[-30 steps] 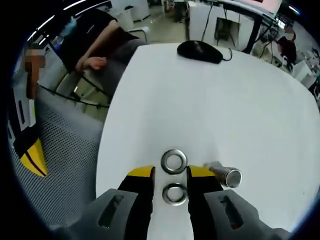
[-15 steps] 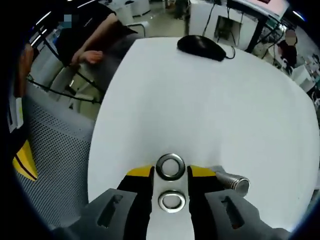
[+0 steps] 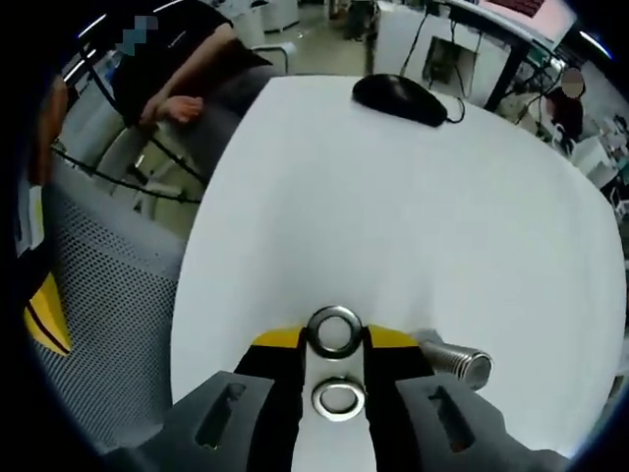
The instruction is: Place the washer onto the threaded stud by aligning its center hole with the stud, sliding it down to the base, and recovering from edge contact or off-axis alignment until the washer reaches the visible bottom stop.
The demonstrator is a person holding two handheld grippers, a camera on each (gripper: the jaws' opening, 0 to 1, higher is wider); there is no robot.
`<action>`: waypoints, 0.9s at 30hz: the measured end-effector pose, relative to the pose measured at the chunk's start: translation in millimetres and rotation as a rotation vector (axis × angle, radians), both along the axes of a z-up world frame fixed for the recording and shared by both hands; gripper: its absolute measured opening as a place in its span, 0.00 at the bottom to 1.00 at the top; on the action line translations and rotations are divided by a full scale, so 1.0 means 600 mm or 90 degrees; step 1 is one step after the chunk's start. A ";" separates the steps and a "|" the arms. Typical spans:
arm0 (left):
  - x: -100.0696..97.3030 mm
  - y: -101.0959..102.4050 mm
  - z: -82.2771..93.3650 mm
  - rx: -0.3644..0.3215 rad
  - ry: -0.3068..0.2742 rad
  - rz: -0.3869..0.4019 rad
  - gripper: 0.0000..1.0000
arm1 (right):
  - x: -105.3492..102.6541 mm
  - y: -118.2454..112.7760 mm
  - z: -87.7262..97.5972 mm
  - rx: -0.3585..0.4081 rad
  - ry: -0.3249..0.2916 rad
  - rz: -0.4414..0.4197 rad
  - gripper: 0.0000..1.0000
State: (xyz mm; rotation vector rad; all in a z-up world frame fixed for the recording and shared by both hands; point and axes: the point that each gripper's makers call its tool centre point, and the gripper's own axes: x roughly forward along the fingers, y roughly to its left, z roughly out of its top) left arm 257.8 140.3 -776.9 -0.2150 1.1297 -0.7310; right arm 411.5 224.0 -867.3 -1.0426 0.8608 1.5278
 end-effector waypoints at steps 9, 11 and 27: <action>0.000 0.000 0.000 0.000 0.001 0.000 0.00 | 0.007 -0.002 0.010 0.004 0.000 -0.006 0.23; -0.001 0.000 0.000 0.000 0.001 -0.001 0.00 | 0.007 -0.001 0.017 0.007 0.000 -0.007 0.23; -0.002 -0.001 -0.001 0.001 0.001 -0.008 0.00 | 0.007 -0.014 0.068 0.010 0.003 0.009 0.23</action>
